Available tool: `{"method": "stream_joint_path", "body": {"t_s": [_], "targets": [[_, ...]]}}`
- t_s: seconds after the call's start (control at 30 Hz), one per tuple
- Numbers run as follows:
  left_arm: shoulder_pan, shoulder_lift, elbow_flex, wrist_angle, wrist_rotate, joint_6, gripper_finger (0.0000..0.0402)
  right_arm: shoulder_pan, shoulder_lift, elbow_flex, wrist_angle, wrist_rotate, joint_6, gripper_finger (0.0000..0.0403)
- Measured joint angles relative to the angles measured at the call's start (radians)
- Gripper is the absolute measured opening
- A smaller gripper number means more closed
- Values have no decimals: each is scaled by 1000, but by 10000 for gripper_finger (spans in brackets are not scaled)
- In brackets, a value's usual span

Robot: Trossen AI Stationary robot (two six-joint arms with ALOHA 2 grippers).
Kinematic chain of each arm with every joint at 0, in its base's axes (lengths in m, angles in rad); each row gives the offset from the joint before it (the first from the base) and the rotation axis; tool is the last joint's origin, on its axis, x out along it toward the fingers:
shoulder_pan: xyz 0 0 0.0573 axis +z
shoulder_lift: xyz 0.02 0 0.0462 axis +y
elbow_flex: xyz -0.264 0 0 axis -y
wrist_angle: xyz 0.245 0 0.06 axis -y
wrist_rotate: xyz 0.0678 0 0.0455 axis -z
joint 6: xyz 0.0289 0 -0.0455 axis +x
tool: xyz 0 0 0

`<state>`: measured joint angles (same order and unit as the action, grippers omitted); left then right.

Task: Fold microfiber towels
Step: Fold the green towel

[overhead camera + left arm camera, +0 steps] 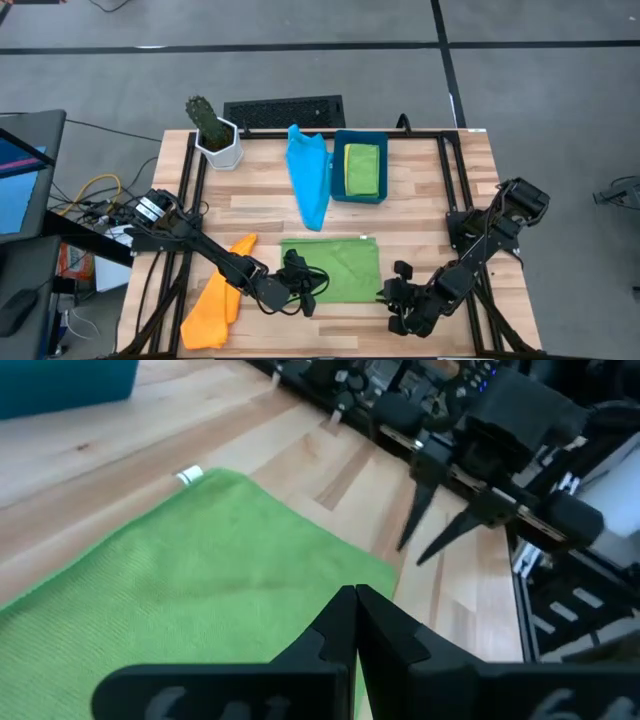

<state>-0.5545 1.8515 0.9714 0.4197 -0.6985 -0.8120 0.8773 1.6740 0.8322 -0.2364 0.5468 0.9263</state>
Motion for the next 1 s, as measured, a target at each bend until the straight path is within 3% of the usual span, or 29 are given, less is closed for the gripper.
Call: {"method": "stream_joint_path", "body": {"t_s": [0.3, 0.5, 0.63, 1.0], "targets": [[0, 49, 5, 18, 18, -21, 0, 6, 99, 0, 10, -33, -15, 184], [-1, 132, 27, 55, 69, -33, 0, 9, 128, 3, 1, -36, 4, 197], [-2, 188, 68, 52, 104, -39, 0, -3, 122, 3, -18, -42, 39, 170], [-2, 230, 130, -6, 143, -43, 0, -4, 126, 52, -30, -71, -44, 38]]}}
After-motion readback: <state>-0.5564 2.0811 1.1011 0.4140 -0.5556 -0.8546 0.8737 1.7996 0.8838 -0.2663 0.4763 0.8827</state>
